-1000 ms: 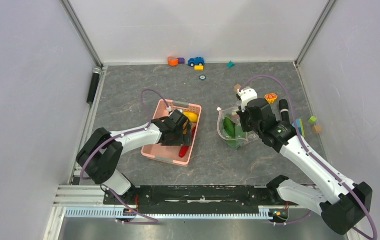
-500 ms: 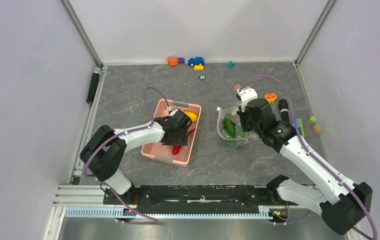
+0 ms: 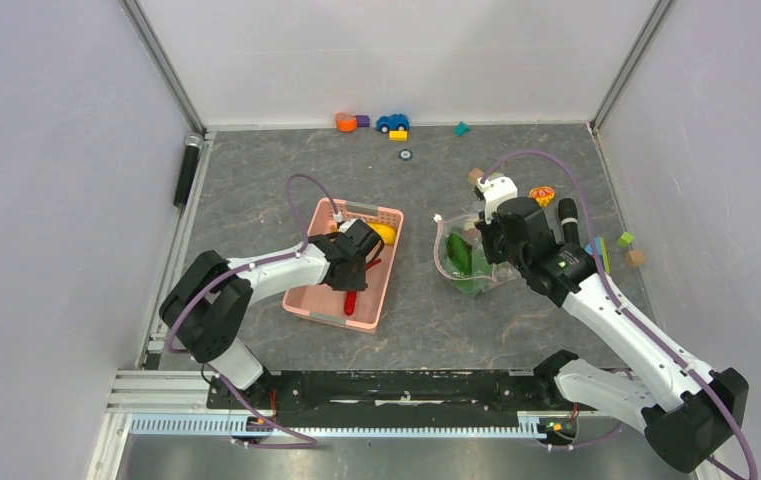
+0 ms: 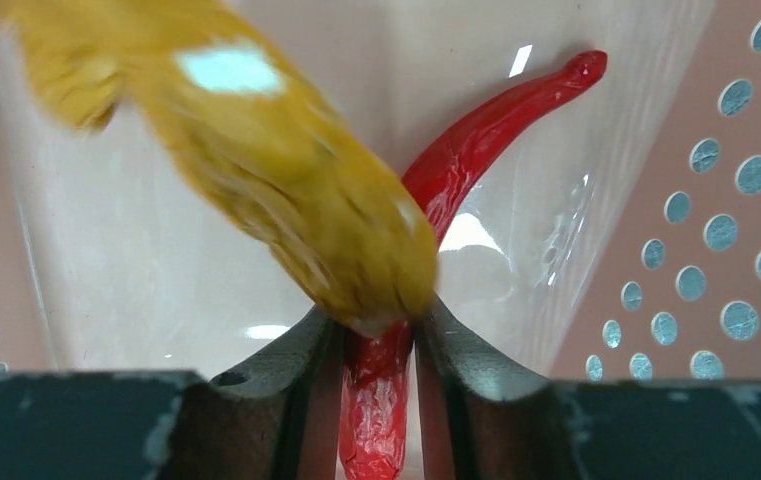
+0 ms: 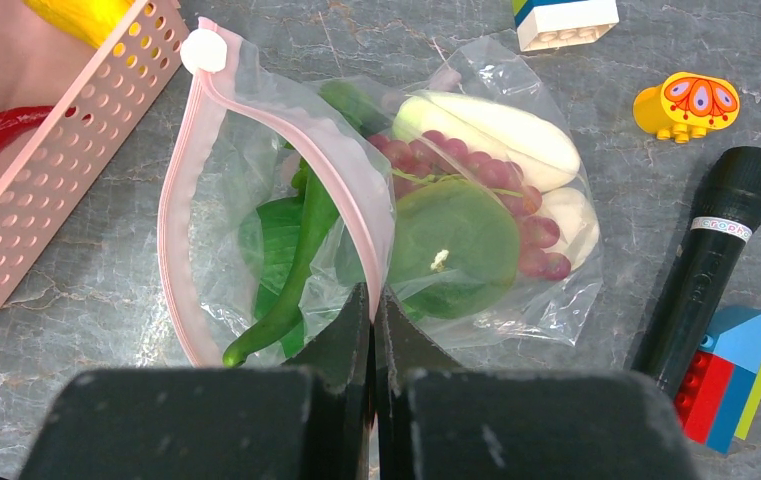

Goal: Place the food in the zip-top bag and seal the zipper
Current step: Pick up the fake vegetable from the bin, then place the fake vegetable in the zipper food storage bag, then adjust the zipper food storage bag at the center of the board.

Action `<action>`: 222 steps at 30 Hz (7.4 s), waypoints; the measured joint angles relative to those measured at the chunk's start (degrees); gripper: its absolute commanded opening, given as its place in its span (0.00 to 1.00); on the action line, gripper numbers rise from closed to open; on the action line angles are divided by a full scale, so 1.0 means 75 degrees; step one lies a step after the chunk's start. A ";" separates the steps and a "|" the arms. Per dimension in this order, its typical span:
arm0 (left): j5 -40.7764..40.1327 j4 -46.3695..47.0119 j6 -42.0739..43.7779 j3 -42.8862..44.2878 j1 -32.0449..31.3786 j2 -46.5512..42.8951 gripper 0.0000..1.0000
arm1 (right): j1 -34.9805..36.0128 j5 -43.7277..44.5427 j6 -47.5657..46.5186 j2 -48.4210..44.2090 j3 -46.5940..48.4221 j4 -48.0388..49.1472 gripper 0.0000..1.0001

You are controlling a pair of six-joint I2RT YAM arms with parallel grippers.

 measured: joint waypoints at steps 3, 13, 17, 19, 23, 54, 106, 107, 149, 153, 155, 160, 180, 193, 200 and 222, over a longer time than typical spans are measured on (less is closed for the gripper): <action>-0.0012 0.0000 0.0000 0.0000 0.0000 -0.0003 0.20 | -0.0003 0.0000 0.0000 0.0000 0.0000 -0.0003 0.00; -0.0134 -0.0064 0.0000 0.0000 0.0000 -0.0224 0.02 | -0.0003 0.0000 -0.0003 0.0000 0.0000 -0.0003 0.00; -0.0172 -0.0093 0.0000 -0.0026 0.0000 -0.0466 0.02 | -0.0003 0.0000 -0.0003 0.0000 -0.0003 -0.0003 0.00; -0.0213 -0.0114 0.0000 -0.0076 0.0000 -0.0691 0.02 | -0.0003 0.0000 -0.0003 0.0000 -0.0006 0.0000 0.00; -0.0300 -0.0143 0.0000 -0.0146 0.0000 -0.1125 0.02 | -0.0003 0.0000 -0.0003 0.0000 -0.0012 0.0000 0.00; 0.4430 0.1046 0.0248 0.0079 -0.0513 -0.2850 0.02 | -0.0003 -0.1075 -0.0029 -0.0396 -0.0093 0.0239 0.00; 0.1472 -0.0889 -0.3841 0.4141 -0.0787 0.0921 0.61 | 0.1046 -0.4724 -0.0367 -0.0562 -0.0842 0.1883 0.01; 0.1475 -0.0845 -0.3797 0.4141 -0.0784 0.0921 0.66 | 0.1049 -0.4721 -0.0361 -0.0562 -0.0842 0.1880 0.01; 0.2063 0.1445 0.0277 0.1647 -0.0749 -0.0449 0.80 | 0.1099 -0.2034 -0.0047 -0.0775 -0.0627 0.1169 0.01; 0.1883 0.1431 0.0373 0.2107 -0.0749 -0.0035 0.66 | 0.1099 -0.2098 -0.0082 -0.0892 -0.0627 0.1084 0.01; 0.1868 0.1486 0.0408 0.2212 -0.0749 -0.0012 0.55 | 0.1099 -0.2098 -0.0085 -0.0985 -0.0627 0.1014 0.01; 0.1472 0.1539 0.0545 0.2387 -0.0749 -0.0012 0.46 | 0.1099 -0.2098 -0.0093 -0.1259 -0.0627 0.0903 0.01; 0.1105 0.1492 0.1172 0.3328 -0.0784 0.0020 0.02 | 0.1096 -0.1810 -0.0210 -0.1346 0.0137 0.0364 0.04; 0.0481 0.1017 0.1926 0.3835 -0.0804 -0.0653 0.02 | 0.1125 0.2498 0.0437 -0.0064 0.0924 -0.1539 0.23; 0.0510 0.0810 0.2087 0.4217 -0.0895 -0.0638 0.02 | 0.1151 0.3453 0.0839 -0.0082 0.1422 -0.2087 0.30; 0.1909 0.0901 0.2171 0.5514 -0.0813 0.0233 0.03 | 0.1131 0.2398 0.0393 -0.1766 0.1775 -0.1285 0.00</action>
